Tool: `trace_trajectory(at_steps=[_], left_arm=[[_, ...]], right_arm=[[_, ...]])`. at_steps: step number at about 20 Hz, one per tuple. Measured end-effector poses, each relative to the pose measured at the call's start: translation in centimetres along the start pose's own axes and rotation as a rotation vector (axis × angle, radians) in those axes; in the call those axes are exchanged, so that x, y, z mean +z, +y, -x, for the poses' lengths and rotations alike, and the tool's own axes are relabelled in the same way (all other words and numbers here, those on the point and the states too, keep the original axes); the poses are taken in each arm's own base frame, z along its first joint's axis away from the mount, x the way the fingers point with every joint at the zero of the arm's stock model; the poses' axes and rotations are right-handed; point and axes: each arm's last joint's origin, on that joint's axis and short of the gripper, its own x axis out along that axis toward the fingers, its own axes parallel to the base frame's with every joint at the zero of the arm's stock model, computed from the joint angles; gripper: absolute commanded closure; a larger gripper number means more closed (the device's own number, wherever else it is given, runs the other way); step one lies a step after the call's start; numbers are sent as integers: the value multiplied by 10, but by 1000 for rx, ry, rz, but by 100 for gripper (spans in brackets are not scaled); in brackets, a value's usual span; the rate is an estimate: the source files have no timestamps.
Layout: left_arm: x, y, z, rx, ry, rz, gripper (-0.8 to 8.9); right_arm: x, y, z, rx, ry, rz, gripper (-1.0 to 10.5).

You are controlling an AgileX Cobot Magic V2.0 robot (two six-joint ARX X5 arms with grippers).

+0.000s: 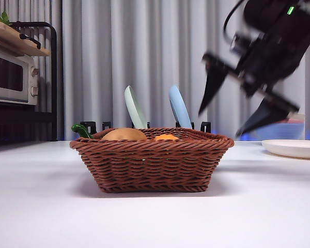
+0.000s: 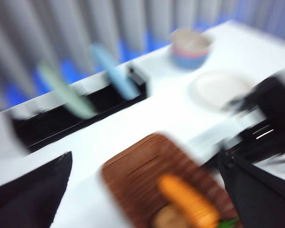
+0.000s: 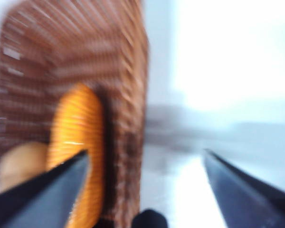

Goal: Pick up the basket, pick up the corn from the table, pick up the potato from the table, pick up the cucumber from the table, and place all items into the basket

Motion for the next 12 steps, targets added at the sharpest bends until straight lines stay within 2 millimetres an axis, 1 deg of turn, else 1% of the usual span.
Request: trace_trajectory(at_steps=[1, 2, 3, 4, 5, 6, 9, 12], left_arm=[[-4, 3, 0, 68, 36, -31, 482], [-7, 6, -1, 128, 77, -62, 579], [-11, 9, -2, 164, 118, -88, 685], [-14, 12, -2, 179, 158, -109, 793], [-17, 14, -2, 187, 191, -120, 824], [-20, 16, -2, 193, 218, -129, 822], [-25, 19, -4, 203, 229, -128, 822], [-37, 19, -7, 206, 212, -122, 822]], right_arm=[[2, 5, 15, 11, -33, 35, 448], [2, 10, 28, 24, -62, 69, 473], [2, 15, 43, 37, -95, 104, 574], [0, 20, 57, 47, -124, 136, 710], [-2, 24, 72, 55, -151, 168, 849], [-5, 28, 87, 63, -179, 198, 957], [-11, 34, 113, 75, -234, 260, 962], [-18, 37, 132, 26, -292, 314, 962]])
